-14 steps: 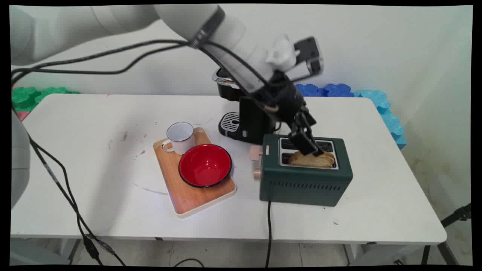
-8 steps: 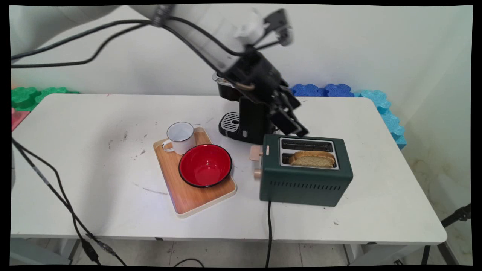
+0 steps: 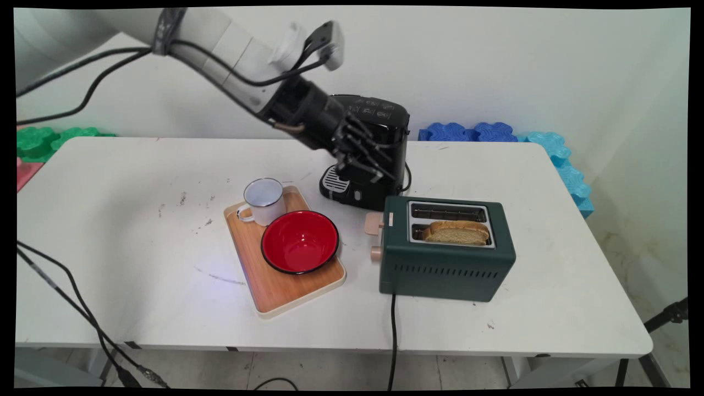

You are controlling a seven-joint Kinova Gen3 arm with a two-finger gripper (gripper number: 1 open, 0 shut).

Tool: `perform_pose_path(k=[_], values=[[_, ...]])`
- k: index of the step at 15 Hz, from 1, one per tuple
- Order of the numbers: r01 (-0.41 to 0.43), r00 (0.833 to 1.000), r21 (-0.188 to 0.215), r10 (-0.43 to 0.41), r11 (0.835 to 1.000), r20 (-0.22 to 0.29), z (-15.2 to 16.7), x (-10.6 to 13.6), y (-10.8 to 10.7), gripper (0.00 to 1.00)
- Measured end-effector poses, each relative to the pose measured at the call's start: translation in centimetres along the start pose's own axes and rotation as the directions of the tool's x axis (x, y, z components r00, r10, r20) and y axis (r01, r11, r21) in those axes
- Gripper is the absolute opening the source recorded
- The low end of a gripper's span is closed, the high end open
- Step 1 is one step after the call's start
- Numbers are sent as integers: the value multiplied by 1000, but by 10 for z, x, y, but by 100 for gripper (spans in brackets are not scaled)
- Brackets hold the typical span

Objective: Press the toaster switch

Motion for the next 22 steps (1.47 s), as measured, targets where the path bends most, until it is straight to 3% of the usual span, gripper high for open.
perform_pose_path(k=[12, 22], values=[[21, 1000, -94, -22, 995, -13, 17, -71, -20, 0], [-8, 999, -130, 4, 991, -32, 37, -95, -28, 0]])
